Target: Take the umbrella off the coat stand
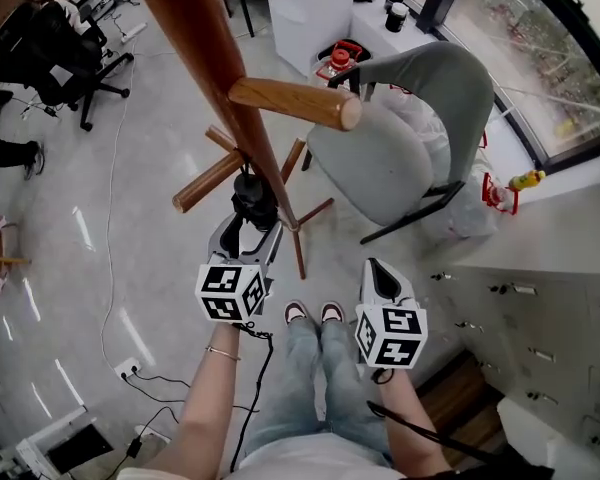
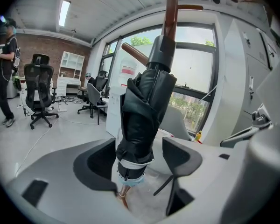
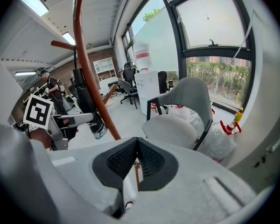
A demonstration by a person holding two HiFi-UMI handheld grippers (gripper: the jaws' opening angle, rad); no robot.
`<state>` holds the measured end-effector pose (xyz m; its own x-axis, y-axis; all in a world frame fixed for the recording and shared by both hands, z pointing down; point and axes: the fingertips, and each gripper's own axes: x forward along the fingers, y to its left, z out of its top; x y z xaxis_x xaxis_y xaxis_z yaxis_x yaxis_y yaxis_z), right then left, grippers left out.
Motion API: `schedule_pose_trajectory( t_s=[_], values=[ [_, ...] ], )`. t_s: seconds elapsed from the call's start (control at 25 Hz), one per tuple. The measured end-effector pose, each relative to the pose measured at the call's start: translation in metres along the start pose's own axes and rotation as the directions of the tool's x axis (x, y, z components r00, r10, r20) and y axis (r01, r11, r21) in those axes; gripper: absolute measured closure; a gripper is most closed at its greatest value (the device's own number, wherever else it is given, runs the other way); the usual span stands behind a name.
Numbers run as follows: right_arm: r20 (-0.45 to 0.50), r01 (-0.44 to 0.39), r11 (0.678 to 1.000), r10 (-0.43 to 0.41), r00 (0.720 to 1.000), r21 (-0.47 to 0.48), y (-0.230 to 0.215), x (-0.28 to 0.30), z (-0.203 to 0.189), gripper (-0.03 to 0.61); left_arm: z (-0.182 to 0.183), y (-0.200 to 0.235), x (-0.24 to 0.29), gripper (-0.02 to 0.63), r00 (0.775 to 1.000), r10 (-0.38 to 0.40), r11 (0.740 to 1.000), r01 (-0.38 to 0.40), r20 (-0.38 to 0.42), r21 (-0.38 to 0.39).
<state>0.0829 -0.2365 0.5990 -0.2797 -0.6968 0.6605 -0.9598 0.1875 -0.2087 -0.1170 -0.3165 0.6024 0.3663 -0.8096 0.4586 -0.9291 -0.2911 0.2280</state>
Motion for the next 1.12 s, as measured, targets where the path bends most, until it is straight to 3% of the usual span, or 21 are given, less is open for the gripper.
schedule_pose_trajectory(
  t_s=[1.12],
  values=[
    [-0.051,0.008,1.0,-0.006,0.999,0.021,-0.002,0.018,-0.026,0.574,0.015,0.005,0.029,0.311,0.997,-0.068,0.992,0.066,0.02,0.107]
  ],
)
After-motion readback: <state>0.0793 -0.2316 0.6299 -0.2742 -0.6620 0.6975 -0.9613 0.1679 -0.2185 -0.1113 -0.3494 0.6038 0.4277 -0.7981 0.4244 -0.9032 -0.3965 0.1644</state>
